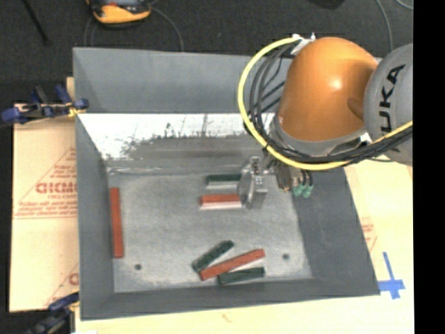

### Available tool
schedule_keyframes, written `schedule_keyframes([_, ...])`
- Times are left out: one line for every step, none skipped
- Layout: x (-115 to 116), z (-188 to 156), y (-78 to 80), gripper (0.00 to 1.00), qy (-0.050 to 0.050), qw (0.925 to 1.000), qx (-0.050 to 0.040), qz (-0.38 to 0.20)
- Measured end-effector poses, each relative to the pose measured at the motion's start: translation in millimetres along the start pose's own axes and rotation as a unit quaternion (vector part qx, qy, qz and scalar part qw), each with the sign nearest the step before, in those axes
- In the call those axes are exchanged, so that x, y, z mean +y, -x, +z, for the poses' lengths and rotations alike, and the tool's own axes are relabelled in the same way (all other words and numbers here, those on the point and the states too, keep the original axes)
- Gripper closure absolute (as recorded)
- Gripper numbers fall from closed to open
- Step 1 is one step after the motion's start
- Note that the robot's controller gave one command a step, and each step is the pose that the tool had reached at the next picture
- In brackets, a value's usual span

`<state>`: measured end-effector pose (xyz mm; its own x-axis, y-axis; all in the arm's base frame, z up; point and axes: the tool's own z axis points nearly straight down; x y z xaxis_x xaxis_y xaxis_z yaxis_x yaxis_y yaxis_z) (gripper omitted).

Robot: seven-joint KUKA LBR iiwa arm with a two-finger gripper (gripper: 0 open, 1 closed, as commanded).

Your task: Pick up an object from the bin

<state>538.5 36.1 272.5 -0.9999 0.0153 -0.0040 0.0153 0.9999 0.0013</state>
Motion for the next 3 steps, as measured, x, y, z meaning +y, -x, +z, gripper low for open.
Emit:
schedule_keyframes([7, 15, 20.0, 1.0, 0.0, 0.9996, -0.0046, 0.028])
schedule_keyframes([-7, 108, -16.9, 0.0, -0.001, 0.9919, 0.0014, 0.127])
schedule_keyframes([-7, 107, -16.6, 0.0, 0.0, 0.9919, 0.0009, 0.127])
